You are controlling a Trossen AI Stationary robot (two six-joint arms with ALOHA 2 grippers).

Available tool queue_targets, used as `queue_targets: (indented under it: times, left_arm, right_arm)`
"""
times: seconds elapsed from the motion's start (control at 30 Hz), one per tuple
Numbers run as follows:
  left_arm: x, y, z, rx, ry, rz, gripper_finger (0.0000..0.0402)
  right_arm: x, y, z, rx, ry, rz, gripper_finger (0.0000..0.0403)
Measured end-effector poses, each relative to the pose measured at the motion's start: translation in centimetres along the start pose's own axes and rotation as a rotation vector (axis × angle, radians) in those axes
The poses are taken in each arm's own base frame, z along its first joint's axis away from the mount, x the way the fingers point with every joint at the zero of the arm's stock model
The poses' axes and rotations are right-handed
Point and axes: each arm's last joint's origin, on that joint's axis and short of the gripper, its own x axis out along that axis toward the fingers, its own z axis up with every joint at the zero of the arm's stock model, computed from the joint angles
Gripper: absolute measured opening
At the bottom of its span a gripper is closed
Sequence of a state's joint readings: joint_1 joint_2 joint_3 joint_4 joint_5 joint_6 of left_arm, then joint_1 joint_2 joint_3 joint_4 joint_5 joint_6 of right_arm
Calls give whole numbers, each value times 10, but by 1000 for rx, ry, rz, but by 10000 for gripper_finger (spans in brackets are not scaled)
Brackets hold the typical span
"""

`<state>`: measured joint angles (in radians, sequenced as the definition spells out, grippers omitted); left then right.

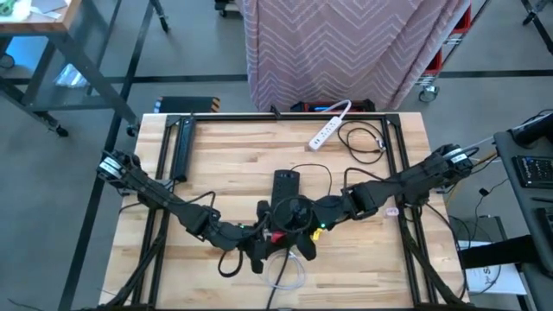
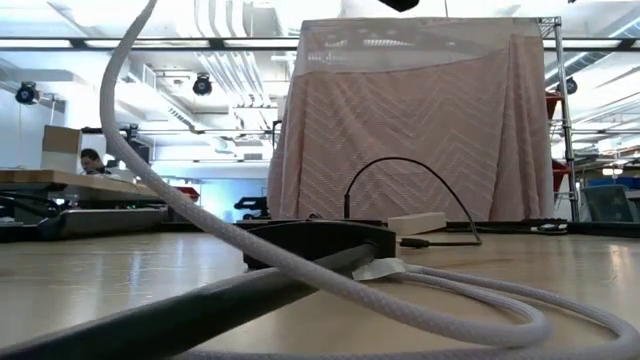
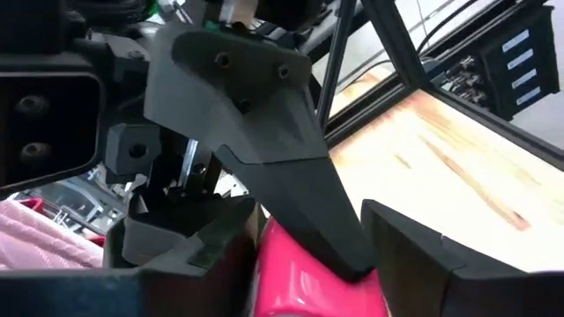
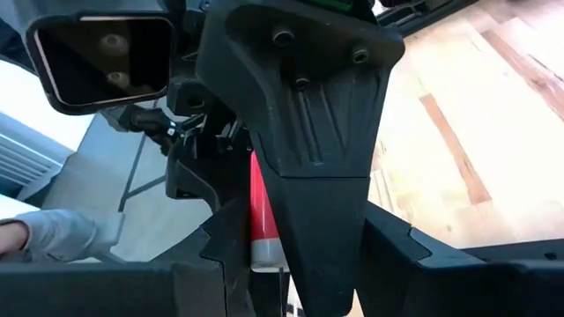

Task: Insert USB
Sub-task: Insert the red charger adapter into the bottom black outlet extension

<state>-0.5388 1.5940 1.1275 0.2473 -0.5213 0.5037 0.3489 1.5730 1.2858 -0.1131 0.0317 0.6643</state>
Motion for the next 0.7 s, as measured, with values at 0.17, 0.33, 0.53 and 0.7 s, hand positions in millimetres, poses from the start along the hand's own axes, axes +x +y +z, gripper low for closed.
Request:
queue_targets:
  times: [0.17,0.33,0.53,0.7]
  left_arm:
    - [-1,-3,-1,126,5,-15,206]
    - [-3,-5,2,176,4,1,196]
    - [-6,-8,3,181,22,32,159]
    - [-6,-9,4,178,21,30,136]
  right_arm:
    - [-1,0,0,27,6,10,133]
    - [-3,2,1,28,8,24,133]
    - [-3,2,0,26,15,29,133]
    - [-3,2,0,26,19,34,133]
